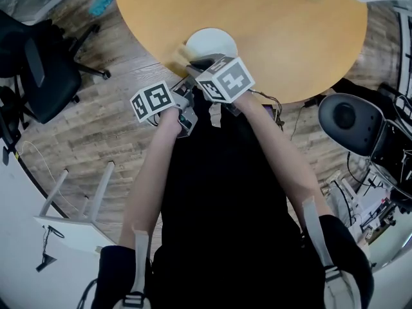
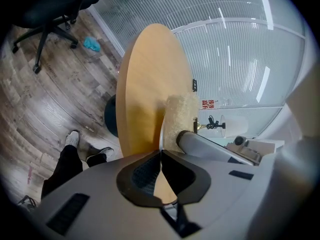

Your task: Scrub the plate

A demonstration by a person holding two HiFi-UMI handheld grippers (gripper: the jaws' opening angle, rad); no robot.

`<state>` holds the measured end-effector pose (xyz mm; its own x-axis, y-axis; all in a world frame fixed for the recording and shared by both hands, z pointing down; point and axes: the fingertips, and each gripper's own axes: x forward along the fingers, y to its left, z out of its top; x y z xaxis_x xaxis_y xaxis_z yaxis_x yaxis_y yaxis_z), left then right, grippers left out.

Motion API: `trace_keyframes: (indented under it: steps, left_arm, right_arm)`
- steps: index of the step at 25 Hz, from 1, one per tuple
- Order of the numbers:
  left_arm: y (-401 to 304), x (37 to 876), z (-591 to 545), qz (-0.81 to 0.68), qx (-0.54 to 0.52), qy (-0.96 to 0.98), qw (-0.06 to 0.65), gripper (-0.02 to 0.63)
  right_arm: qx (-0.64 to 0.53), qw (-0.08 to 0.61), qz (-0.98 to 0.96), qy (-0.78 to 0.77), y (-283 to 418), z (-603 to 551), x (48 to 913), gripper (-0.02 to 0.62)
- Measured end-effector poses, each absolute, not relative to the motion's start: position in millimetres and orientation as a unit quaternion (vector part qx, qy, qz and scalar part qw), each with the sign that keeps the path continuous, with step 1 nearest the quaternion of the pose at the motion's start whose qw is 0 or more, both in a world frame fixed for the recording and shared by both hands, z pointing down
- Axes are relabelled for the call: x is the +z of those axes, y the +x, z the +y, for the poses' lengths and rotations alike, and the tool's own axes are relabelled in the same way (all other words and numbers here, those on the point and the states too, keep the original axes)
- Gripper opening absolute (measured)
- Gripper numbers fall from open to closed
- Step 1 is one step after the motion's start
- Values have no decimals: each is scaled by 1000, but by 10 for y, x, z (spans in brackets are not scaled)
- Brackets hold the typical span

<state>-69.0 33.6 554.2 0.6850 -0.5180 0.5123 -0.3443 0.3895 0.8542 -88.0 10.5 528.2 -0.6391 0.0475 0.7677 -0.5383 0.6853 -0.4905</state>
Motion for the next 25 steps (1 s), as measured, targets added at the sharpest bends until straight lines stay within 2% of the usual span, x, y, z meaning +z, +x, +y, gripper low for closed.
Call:
trace_keyframes:
  steps: [4,15,25]
  left_arm:
    - [-703,5542,381,-394,-71,541,740,21]
    - [-722,5548,378,-397,-66,554,728,21]
    - [-737,5574,383,-402,-62,558,723,21]
  right_arm:
    - [370,398,-823,165,-781,18,5320,34]
    - [347,401,-810,248,122,-598,5280,34]
    - [323,462,-799,209,46,89,5378,34]
